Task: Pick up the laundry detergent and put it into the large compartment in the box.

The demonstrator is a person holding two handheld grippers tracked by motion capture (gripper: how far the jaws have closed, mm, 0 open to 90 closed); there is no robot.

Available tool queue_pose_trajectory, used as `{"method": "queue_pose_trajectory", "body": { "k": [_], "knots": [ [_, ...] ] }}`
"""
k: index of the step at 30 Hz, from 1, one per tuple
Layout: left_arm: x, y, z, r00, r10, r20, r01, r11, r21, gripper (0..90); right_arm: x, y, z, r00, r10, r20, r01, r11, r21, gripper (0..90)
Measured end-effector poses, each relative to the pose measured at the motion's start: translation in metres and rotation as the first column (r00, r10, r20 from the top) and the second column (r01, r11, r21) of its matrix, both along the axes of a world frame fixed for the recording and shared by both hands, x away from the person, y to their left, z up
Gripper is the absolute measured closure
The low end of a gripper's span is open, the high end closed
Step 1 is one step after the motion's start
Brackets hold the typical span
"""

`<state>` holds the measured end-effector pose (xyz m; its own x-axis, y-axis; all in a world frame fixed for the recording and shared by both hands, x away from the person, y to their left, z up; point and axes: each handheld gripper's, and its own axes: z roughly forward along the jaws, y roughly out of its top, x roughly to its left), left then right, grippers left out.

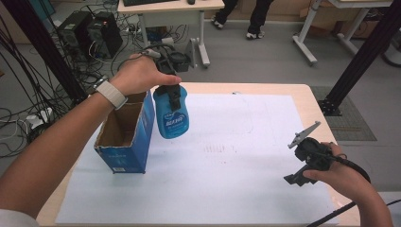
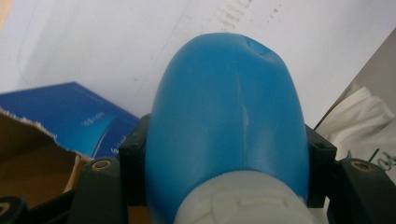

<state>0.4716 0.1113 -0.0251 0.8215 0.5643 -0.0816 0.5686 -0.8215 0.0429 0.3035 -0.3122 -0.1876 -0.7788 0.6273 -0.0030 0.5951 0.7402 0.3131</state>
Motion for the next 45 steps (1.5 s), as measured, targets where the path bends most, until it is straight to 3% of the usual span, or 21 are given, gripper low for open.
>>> {"method": "queue_pose_trajectory", "body": {
  "k": [1,6,9,10,11,15,16,17,18,20,22,27,28,29,34,35,37,38,39,42,45],
  "knots": [
    [-0.002,0.003,0.005,0.9987,0.05,0.002,-0.05,0.9987,-0.007,37.9,0.0,0.0,0.0,1.0,0.002,0.0,-0.002,1.0,0.002,9.3],
    [-0.006,0.009,0.018,0.9905,0.138,0.001,-0.138,0.9904,-0.014,37.8,0.001,0.001,-0.001,0.9999,0.016,0.003,-0.016,1.0,0.002,9.3],
    [-0.012,0.021,0.033,0.9763,0.216,0.003,-0.216,0.9754,-0.044,37.8,0.001,0.0,0.0,0.9997,0.021,0.009,-0.022,1.0,0.008,9.3],
    [-0.012,0.021,0.033,0.9763,0.216,0.003,-0.216,0.9754,-0.044,37.8,0.001,0.0,0.0,0.9997,0.021,0.009,-0.022,1.0,0.008,9.3],
    [-0.015,0.027,0.04,0.9679,0.251,0.002,-0.251,0.9665,-0.053,37.8,0.001,-0.001,0.0,0.9996,0.024,0.012,-0.024,1.0,0.01,9.4],
    [-0.021,0.033,0.052,0.9545,0.298,0.011,-0.297,0.9537,-0.048,37.8,0.001,-0.001,0.001,0.9994,0.028,0.018,-0.028,1.0,0.003,9.4],
    [-0.028,0.038,0.061,0.9423,0.333,0.028,-0.332,0.9418,-0.055,37.8,0.001,-0.001,0.0,0.9993,0.032,0.021,-0.032,0.999,0.005,9.4],
    [-0.028,0.038,0.061,0.9423,0.333,0.028,-0.332,0.9418,-0.055,37.8,0.001,-0.001,0.0,0.9993,0.032,0.021,-0.032,0.999,0.005,9.4],
    [-0.033,0.045,0.069,0.9255,0.378,0.03,-0.375,0.9247,-0.065,37.8,0.001,0.0,0.0,0.9991,0.037,0.021,-0.037,0.999,-0.004,9.5],
    [-0.036,0.054,0.076,0.9112,0.411,0.026,-0.408,0.9098,-0.074,37.8,0.002,0.001,0.0,0.9987,0.046,0.021,-0.046,0.999,-0.007,9.5],
    [-0.037,0.058,0.08,0.9089,0.417,0.022,-0.414,0.9074,-0.072,37.8,0.002,0.001,0.002,0.9983,0.053,0.025,-0.053,0.999,-0.006,9.5],
    [-0.042,0.077,0.087,0.883,0.469,0.021,-0.467,0.882,-0.063,37.8,0.003,0.005,0.008,0.9967,0.074,0.034,-0.073,0.997,-0.012,9.5],
    [-0.045,0.085,0.088,0.868,0.496,0.023,-0.494,0.8672,-0.063,37.9,0.003,0.006,0.009,0.9965,0.076,0.036,-0.075,0.997,-0.013,9.5],
    [-0.047,0.09,0.088,0.8582,0.513,0.023,-0.511,0.8573,-0.066,37.8,0.004,0.008,0.01,0.996,0.082,0.037,-0.081,0.997,-0.015,9.5],
    [-0.052,0.113,0.089,0.8167,0.577,0.013,-0.575,0.8152,-0.07,37.9,0.005,0.011,0.013,0.9947,0.094,0.043,-0.093,0.996,-0.017,9.5],
    [-0.052,0.113,0.089,0.8167,0.577,0.013,-0.575,0.8152,-0.07,37.9,0.005,0.011,0.013,0.9946,0.094,0.043,-0.094,0.995,-0.015,9.5],
    [-0.054,0.125,0.088,0.7934,0.609,0.009,-0.607,0.7918,-0.072,37.8,0.006,0.012,0.013,0.9944,0.097,0.042,-0.096,0.995,-0.017,9.6],
    [-0.054,0.125,0.088,0.7934,0.609,0.009,-0.607,0.7918,-0.072,37.8,0.006,0.012,0.013,0.9943,0.099,0.04,-0.098,0.995,-0.018,9.6],
    [-0.055,0.132,0.086,0.7784,0.628,0.008,-0.626,0.7768,-0.071,37.8,0.007,0.013,0.013,0.9941,0.102,0.038,-0.101,0.995,-0.02,9.6],
    [-0.056,0.138,0.08,0.7607,0.649,0.016,-0.647,0.7599,-0.065,37.8,0.009,0.016,0.013,0.9935,0.109,0.032,-0.109,0.994,-0.022,9.6],
    [-0.054,0.14,0.075,0.753,0.658,0.017,-0.656,0.7526,-0.056,37.9,0.009,0.017,0.013,0.9927,0.116,0.032,-0.115,0.993,-0.023,9.6]
  ]
}}
